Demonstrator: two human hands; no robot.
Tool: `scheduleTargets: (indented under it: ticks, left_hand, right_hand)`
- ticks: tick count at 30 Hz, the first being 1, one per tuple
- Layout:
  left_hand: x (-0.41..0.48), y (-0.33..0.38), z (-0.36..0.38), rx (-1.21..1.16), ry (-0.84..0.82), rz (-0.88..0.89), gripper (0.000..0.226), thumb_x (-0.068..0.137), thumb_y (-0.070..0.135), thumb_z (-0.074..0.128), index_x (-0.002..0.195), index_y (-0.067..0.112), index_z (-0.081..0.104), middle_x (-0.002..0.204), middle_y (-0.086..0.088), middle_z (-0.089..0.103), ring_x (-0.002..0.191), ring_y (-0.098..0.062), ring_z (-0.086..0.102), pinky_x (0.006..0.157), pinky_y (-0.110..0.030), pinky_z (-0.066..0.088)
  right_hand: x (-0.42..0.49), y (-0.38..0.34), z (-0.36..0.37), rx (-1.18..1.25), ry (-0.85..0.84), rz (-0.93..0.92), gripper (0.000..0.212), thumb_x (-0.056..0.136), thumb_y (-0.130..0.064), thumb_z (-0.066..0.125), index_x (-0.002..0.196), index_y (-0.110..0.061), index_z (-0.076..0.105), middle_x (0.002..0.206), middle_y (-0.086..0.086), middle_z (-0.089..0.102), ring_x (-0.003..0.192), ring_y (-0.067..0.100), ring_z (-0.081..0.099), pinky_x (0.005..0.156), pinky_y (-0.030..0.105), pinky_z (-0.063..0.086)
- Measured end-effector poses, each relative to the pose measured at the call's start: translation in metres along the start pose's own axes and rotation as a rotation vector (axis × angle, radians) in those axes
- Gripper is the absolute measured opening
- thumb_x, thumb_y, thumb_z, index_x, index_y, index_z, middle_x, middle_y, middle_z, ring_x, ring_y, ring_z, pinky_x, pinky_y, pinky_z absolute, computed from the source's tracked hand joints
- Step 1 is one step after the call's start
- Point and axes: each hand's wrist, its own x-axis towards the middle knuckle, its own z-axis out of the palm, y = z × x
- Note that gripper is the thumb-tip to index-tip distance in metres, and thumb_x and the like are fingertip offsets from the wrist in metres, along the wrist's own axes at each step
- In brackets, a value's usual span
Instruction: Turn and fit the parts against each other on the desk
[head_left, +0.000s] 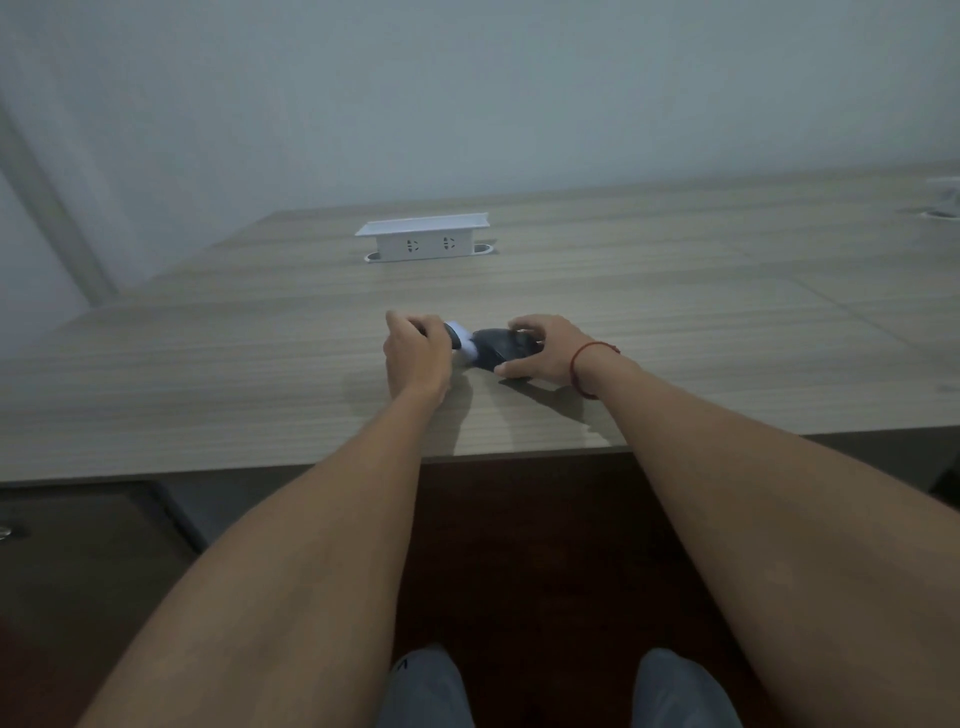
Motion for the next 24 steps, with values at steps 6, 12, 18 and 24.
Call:
scheduleTargets:
  ticks: [6, 12, 18, 24]
  left_hand:
    - [0.001, 0.01, -0.005, -0.141, 0.086, 0.041, 0.015, 0.096, 0.02, 0.041, 0.091, 0.007, 0.045, 0.08, -0.001, 0.049, 0.079, -0.02, 0.047, 0.067, -0.028, 0.034]
    - [0.005, 0.001, 0.001, 0.066, 0.008, 0.059, 0.026, 0.098, 0.029, 0.042, 0.085, 0.008, 0.048, 0.086, -0.006, 0.054, 0.078, -0.024, 0.053, 0.069, -0.032, 0.04]
    - [0.007, 0.0, -0.002, -0.06, 0.057, 0.061, 0.035, 0.099, 0.037, 0.041, 0.073, 0.014, 0.045, 0.07, 0.005, 0.047, 0.072, -0.017, 0.049, 0.064, -0.026, 0.038]
    - [0.003, 0.0, 0.005, -0.025, -0.049, 0.038, 0.037, 0.098, 0.034, 0.045, 0.068, 0.011, 0.048, 0.075, -0.003, 0.056, 0.073, -0.021, 0.05, 0.065, -0.029, 0.038]
  right_hand:
    - [0.002, -0.003, -0.013, -0.067, -0.134, 0.03, 0.078, 0.07, -0.019, 0.08, 0.14, -0.024, 0.046, 0.143, 0.006, 0.05, 0.124, 0.025, 0.051, 0.102, 0.037, 0.042]
    - [0.005, -0.007, -0.009, -0.06, -0.121, 0.051, 0.068, 0.081, 0.011, 0.041, 0.135, -0.029, 0.052, 0.146, 0.014, 0.044, 0.12, 0.032, 0.054, 0.095, 0.039, 0.051]
    - [0.006, -0.001, -0.004, 0.157, 0.182, 0.107, 0.041, 0.089, -0.012, 0.045, 0.129, -0.016, 0.058, 0.134, 0.012, 0.057, 0.108, 0.023, 0.059, 0.088, 0.029, 0.048]
    - [0.001, -0.001, -0.004, 0.068, 0.179, 0.174, 0.062, 0.073, -0.048, 0.071, 0.118, -0.006, 0.061, 0.121, 0.012, 0.061, 0.111, 0.029, 0.061, 0.097, 0.04, 0.05]
